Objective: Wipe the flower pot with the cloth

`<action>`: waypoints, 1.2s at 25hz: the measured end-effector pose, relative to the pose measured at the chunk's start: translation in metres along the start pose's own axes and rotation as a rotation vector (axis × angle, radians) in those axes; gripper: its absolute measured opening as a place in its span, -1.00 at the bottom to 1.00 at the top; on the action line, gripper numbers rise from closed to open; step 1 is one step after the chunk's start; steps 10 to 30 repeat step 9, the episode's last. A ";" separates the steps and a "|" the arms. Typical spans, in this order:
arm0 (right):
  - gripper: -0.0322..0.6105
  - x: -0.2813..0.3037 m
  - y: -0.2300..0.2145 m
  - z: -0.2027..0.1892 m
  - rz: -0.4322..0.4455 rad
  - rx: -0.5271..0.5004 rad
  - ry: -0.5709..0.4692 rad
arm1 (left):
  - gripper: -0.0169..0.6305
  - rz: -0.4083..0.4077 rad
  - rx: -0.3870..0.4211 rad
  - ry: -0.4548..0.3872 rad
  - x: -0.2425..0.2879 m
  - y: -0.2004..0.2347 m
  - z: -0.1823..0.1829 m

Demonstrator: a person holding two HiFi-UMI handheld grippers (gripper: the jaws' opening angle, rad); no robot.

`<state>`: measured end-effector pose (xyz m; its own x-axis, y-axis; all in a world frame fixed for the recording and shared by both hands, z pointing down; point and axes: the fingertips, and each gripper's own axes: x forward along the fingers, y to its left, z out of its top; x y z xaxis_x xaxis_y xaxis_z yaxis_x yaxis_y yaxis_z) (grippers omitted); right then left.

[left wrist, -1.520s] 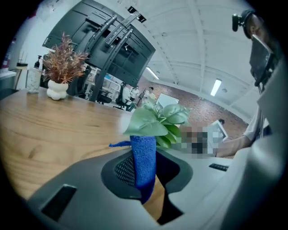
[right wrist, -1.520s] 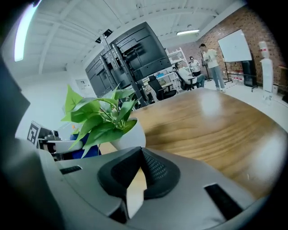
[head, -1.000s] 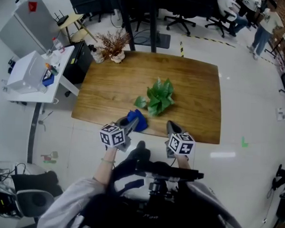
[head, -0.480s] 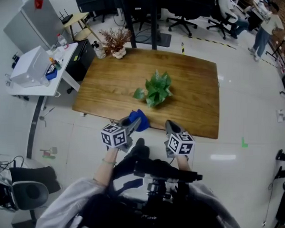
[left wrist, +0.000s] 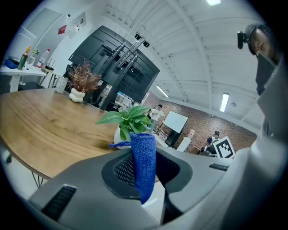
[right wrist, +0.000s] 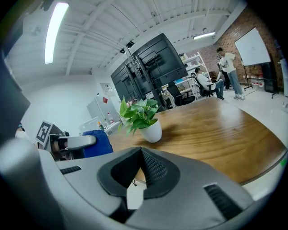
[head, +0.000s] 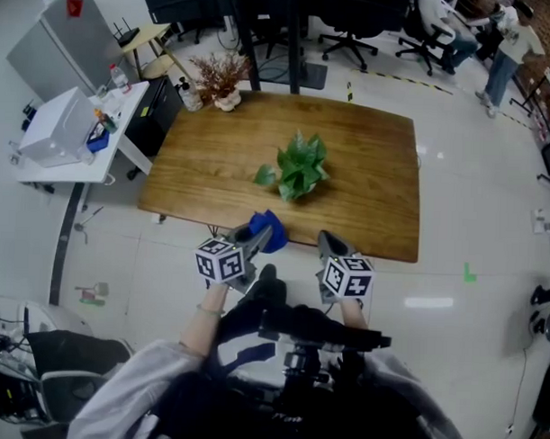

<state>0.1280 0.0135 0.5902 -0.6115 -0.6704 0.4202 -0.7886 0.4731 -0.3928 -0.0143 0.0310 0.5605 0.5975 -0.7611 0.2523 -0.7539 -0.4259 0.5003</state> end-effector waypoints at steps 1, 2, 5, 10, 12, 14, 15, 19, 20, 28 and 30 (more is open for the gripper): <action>-0.88 0.000 0.000 0.000 0.000 -0.001 0.000 | -0.73 0.002 -0.002 0.000 0.000 0.000 -0.001; -0.88 -0.001 0.000 0.000 0.000 -0.002 -0.001 | -0.73 0.003 -0.003 0.000 0.000 0.000 -0.001; -0.88 -0.003 -0.001 0.001 -0.003 0.000 -0.003 | -0.73 0.004 -0.003 0.001 0.000 0.000 -0.003; -0.88 -0.006 0.001 0.001 -0.007 -0.001 -0.009 | -0.73 0.005 -0.006 0.003 -0.003 0.000 -0.005; -0.88 -0.006 0.001 0.001 -0.007 -0.001 -0.009 | -0.73 0.005 -0.006 0.003 -0.003 0.000 -0.005; -0.88 -0.006 0.001 0.001 -0.007 -0.001 -0.009 | -0.73 0.005 -0.006 0.003 -0.003 0.000 -0.005; -0.88 -0.006 0.001 0.001 -0.007 -0.001 -0.009 | -0.73 0.005 -0.006 0.003 -0.003 0.000 -0.005; -0.88 -0.006 0.001 0.001 -0.007 -0.001 -0.009 | -0.73 0.005 -0.006 0.003 -0.003 0.000 -0.005; -0.88 -0.006 0.001 0.001 -0.007 -0.001 -0.009 | -0.73 0.005 -0.006 0.003 -0.003 0.000 -0.005; -0.88 -0.006 0.001 0.001 -0.007 -0.001 -0.009 | -0.73 0.005 -0.006 0.003 -0.003 0.000 -0.005; -0.88 -0.006 0.001 0.001 -0.007 -0.001 -0.009 | -0.73 0.005 -0.006 0.003 -0.003 0.000 -0.005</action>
